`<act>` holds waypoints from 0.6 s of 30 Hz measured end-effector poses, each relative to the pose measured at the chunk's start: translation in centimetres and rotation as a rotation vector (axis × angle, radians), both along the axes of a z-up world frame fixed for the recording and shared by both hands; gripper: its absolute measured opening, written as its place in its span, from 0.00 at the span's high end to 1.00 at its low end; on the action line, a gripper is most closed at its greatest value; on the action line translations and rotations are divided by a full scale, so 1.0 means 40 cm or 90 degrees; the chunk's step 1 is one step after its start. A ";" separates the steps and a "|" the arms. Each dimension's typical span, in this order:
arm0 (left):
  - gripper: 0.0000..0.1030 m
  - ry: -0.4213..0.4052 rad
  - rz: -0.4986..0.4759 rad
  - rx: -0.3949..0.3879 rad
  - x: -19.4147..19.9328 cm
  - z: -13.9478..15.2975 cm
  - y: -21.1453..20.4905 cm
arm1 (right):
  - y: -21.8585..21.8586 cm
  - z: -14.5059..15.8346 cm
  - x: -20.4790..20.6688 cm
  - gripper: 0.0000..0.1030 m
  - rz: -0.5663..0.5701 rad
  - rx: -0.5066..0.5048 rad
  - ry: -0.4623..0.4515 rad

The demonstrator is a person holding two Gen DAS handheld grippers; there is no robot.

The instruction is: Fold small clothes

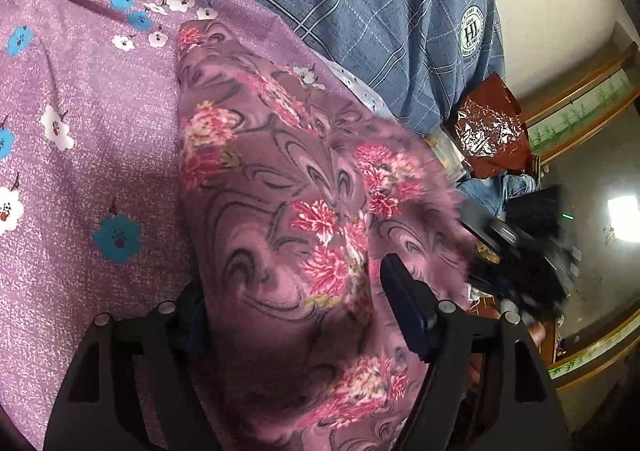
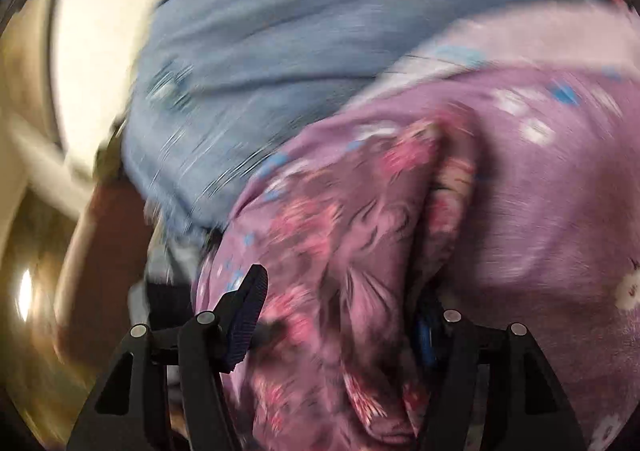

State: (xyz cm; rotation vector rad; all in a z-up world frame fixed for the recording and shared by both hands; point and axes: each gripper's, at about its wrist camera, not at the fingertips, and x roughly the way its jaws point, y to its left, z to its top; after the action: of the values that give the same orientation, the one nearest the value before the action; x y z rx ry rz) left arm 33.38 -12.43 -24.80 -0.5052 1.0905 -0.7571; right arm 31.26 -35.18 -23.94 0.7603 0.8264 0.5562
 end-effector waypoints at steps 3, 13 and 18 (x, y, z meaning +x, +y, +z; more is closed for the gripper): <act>0.28 -0.002 0.001 0.005 -0.001 -0.003 0.001 | 0.075 0.031 -0.029 0.36 0.043 -0.117 -0.064; 0.50 -0.015 0.019 0.015 -0.003 0.005 0.010 | 0.080 -0.036 -0.010 0.67 -0.002 -0.152 0.056; 0.69 -0.064 0.019 -0.012 -0.019 0.074 0.034 | 0.120 0.081 -0.050 0.69 -0.031 -0.203 -0.030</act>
State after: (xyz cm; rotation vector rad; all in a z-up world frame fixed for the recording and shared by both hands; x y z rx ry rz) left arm 32.64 -11.09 -21.85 -0.4938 0.9818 -0.7590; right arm 29.25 -30.39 -20.69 0.4723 0.8267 0.3851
